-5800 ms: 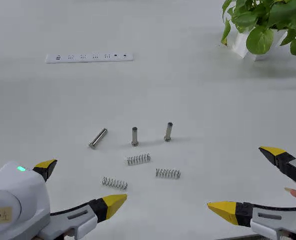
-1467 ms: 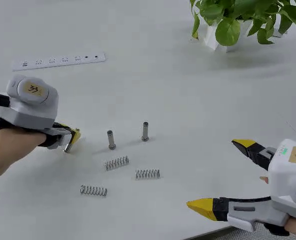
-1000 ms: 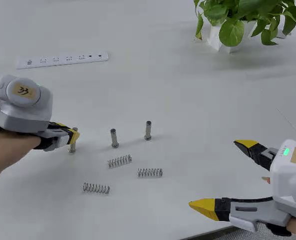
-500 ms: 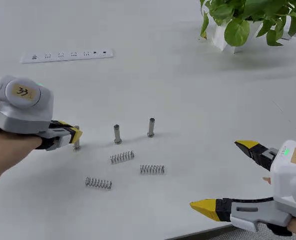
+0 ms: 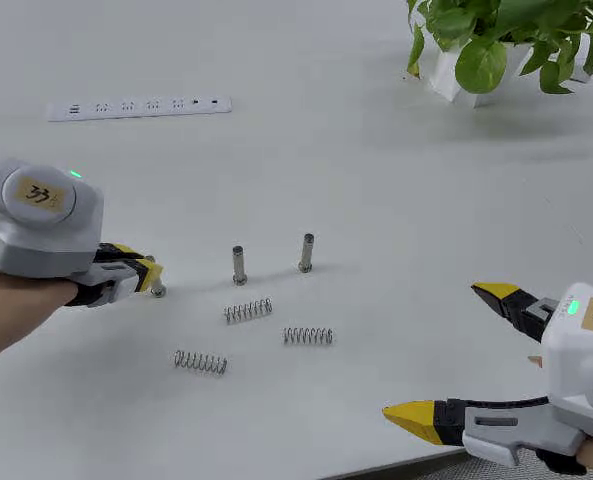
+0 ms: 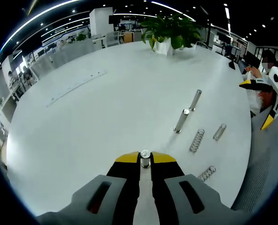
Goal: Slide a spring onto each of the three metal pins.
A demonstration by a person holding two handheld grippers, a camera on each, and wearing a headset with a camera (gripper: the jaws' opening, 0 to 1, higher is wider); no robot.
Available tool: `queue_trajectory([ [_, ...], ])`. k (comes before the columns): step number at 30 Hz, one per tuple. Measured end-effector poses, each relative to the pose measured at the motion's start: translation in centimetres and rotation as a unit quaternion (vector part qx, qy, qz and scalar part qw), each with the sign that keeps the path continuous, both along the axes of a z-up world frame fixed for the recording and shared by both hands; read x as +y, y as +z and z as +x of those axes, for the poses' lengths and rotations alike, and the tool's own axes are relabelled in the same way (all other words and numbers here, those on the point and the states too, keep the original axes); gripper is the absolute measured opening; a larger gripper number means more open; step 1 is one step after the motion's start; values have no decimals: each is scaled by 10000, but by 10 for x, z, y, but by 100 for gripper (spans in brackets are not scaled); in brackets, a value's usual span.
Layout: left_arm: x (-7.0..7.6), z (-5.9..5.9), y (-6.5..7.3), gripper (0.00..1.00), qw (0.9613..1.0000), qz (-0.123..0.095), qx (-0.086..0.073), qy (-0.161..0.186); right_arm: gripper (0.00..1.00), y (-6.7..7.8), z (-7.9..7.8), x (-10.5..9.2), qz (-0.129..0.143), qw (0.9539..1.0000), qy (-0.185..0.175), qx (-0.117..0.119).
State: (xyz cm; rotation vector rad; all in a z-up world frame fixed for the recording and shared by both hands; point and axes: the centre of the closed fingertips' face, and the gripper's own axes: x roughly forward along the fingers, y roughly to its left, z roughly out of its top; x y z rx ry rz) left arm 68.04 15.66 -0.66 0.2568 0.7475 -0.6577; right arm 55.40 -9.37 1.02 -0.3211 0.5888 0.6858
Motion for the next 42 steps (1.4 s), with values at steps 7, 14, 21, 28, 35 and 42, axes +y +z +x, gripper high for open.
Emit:
queue_trajectory([
  [7, -2, 0, 0, 5, 10000, -22, -53, -29, 99, -1, -1, 1, -26, 10000, 15, -7],
  [14, -2, -1, -1, 5, 9999, 15, -112, -96, 98, -2, -1, 1, -40, 10000, 25, -5],
  [21, -3, 1, 1, 5, 9995, 70, -260, -174, 98, -1, 0, 1, -39, 10000, 21, -14],
  [28, -4, 4, 7, 6, 9990, 65, -406, -193, 98, -2, 0, 1, -39, 10000, 38, 0],
  [35, -7, 3, 11, 14, 9987, 8, -463, -227, 99, -1, 0, 0, -28, 10000, 34, -5],
  [42, -5, 0, 19, 39, 9985, -280, -459, -107, 99, 0, -2, 2, 82, 9999, 63, 83],
])
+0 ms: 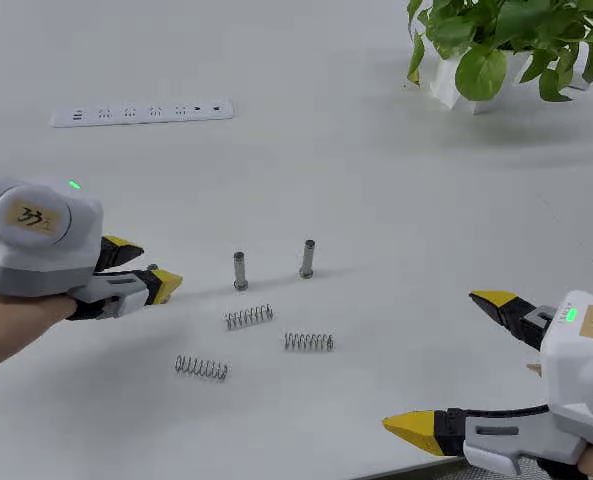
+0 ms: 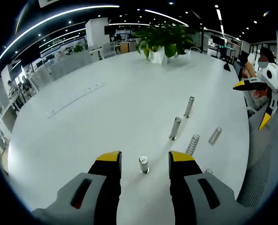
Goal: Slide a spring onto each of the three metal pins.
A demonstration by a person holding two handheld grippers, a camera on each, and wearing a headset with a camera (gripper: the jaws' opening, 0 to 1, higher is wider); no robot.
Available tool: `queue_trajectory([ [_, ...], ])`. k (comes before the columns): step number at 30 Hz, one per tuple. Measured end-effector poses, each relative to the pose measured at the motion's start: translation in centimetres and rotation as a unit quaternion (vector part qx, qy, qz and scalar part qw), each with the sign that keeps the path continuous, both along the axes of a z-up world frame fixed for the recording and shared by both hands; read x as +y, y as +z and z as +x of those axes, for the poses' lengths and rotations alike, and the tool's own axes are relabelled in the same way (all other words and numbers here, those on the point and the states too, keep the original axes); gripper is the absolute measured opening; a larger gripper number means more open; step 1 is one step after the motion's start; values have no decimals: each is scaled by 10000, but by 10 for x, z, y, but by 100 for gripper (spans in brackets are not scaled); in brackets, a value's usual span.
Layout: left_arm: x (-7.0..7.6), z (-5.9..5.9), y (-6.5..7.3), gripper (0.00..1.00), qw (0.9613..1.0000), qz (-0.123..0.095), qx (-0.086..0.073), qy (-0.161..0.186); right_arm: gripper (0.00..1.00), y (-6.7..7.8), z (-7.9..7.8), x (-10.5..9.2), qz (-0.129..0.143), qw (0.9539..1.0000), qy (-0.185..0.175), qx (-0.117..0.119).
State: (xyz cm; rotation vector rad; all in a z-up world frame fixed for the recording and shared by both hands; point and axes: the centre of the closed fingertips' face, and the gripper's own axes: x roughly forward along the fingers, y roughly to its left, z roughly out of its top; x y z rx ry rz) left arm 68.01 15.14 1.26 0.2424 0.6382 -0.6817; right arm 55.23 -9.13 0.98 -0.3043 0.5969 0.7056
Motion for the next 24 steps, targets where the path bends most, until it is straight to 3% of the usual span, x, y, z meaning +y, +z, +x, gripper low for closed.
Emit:
queue_trajectory([
  [2, 0, -3, 1, 47, 9998, -160, 104, 29, 99, 0, 0, 0, 39, 10000, -7, 18],
  [5, 1, -8, 4, 60, 9995, -279, 115, 21, 99, 2, 1, 0, 131, 9999, -27, 60],
  [7, 1, -12, 4, 68, 9994, -318, 132, -4, 99, 2, 0, 0, 176, 9998, -12, 100],
  [10, 3, -18, 4, 73, 9995, -305, 126, -17, 99, 6, 1, 1, 365, 9992, -49, 146],
  [13, 4, -21, 3, 86, 9992, -370, 133, -15, 99, 8, 4, 0, 455, 9988, -96, 176],
  [17, 4, -25, 2, 99, 9989, -460, 101, -7, 99, 10, 7, 2, 430, 9989, -51, 155],
  [24, 3, -35, 5, 99, 9982, -573, 49, -150, 99, 13, 16, 5, 377, 9992, 49, 117],
])
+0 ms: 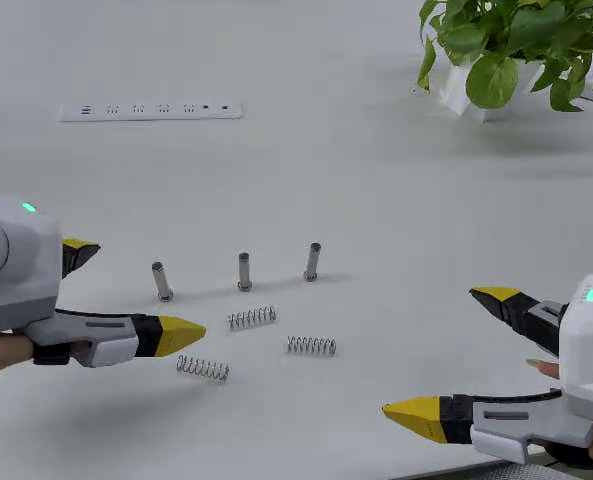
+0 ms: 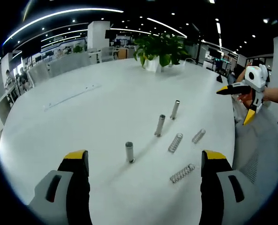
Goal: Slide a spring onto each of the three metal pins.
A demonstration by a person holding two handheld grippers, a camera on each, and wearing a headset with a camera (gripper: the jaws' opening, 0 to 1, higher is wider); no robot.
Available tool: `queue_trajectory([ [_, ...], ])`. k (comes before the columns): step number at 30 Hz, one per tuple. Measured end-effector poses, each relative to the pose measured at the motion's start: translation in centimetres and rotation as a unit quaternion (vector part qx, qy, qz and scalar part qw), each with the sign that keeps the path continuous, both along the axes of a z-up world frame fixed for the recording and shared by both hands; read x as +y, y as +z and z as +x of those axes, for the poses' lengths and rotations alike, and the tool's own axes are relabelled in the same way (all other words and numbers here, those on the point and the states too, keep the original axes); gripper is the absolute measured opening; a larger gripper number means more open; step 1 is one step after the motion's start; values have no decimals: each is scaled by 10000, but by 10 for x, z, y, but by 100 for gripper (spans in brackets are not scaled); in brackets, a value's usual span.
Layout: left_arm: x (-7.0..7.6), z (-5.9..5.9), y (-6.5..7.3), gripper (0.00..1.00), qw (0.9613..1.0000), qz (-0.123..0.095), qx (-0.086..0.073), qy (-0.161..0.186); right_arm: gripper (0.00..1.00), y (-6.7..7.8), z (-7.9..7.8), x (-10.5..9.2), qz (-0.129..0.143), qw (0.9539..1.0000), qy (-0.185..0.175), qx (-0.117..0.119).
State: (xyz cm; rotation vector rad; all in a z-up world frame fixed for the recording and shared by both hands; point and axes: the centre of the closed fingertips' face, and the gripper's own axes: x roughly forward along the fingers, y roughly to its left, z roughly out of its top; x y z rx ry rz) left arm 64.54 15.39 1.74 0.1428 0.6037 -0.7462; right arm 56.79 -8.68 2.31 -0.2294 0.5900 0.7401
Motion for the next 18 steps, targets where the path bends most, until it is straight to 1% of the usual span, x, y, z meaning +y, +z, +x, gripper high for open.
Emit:
queue_trajectory([
  [2, -1, -5, 0, 99, 9999, -77, 53, -52, 99, 1, 2, 1, -3, 10000, 25, -2],
  [3, -4, -9, 0, 99, 9998, -145, 88, -141, 99, 1, 3, 1, -12, 10000, 40, -7],
  [6, -4, -19, -4, 99, 9995, -153, 156, -238, 99, 2, 6, 2, -43, 9999, 87, -38],
  [8, -5, -25, -4, 99, 9992, -167, 132, -343, 99, 2, 8, 2, -50, 9999, 92, -37],
  [10, -5, -32, -6, 99, 9989, -148, 181, -416, 99, 3, 9, 3, -46, 9999, 104, -43],
  [11, -5, -36, -7, 99, 9986, -159, 176, -480, 99, 4, 10, 5, -47, 9999, 121, -48],
  [15, -6, -46, -8, 99, 9978, -194, 149, -617, 99, 2, 10, 7, -59, 9998, 176, -33],
  [18, -9, -53, -13, 99, 9970, -215, 186, -721, 99, 1, 9, 9, -75, 9998, 204, -4],
])
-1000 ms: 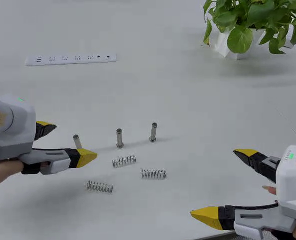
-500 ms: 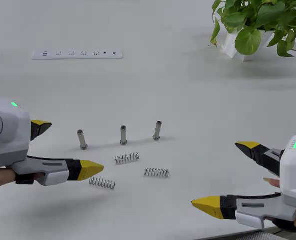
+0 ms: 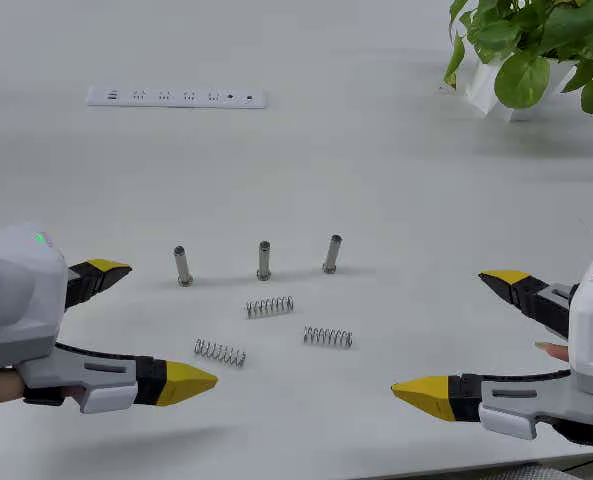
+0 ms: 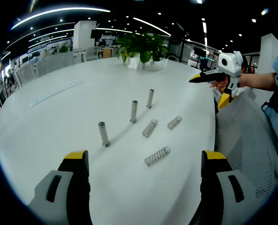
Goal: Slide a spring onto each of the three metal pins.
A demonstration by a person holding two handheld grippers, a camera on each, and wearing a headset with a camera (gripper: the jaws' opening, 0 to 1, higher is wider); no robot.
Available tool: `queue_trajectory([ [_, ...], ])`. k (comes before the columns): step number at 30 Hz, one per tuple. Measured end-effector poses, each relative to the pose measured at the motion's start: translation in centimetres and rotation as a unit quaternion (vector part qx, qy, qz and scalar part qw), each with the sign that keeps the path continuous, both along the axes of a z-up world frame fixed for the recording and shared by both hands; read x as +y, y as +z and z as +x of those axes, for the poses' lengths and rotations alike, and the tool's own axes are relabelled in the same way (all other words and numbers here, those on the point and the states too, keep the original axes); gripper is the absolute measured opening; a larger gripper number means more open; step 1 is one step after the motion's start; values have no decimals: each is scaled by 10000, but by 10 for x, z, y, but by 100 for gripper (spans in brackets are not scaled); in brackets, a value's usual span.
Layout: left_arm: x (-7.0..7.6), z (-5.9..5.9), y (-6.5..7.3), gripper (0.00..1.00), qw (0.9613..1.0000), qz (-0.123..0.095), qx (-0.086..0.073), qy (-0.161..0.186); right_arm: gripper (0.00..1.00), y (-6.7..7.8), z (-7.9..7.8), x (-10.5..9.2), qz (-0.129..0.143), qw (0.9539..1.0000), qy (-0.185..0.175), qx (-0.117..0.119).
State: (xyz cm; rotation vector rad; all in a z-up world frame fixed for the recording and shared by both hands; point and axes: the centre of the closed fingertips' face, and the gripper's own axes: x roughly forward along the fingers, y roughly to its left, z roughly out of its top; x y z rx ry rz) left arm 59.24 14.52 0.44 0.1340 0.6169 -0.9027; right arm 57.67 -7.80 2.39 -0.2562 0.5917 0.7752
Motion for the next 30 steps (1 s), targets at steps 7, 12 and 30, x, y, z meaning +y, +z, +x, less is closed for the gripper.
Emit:
queue_trajectory([
  [7, -7, -7, -15, 80, 9996, 14, -149, -245, 99, -2, -4, 1, -16, 10000, 29, 63],
  [12, -14, -8, -21, 66, 9975, 121, -343, -606, 99, -1, -3, -3, -43, 10000, 5, 69],
  [30, -20, -3, -35, 27, 9735, 976, -446, -2021, 99, -1, -7, -9, 4, 9999, -129, 98],
])
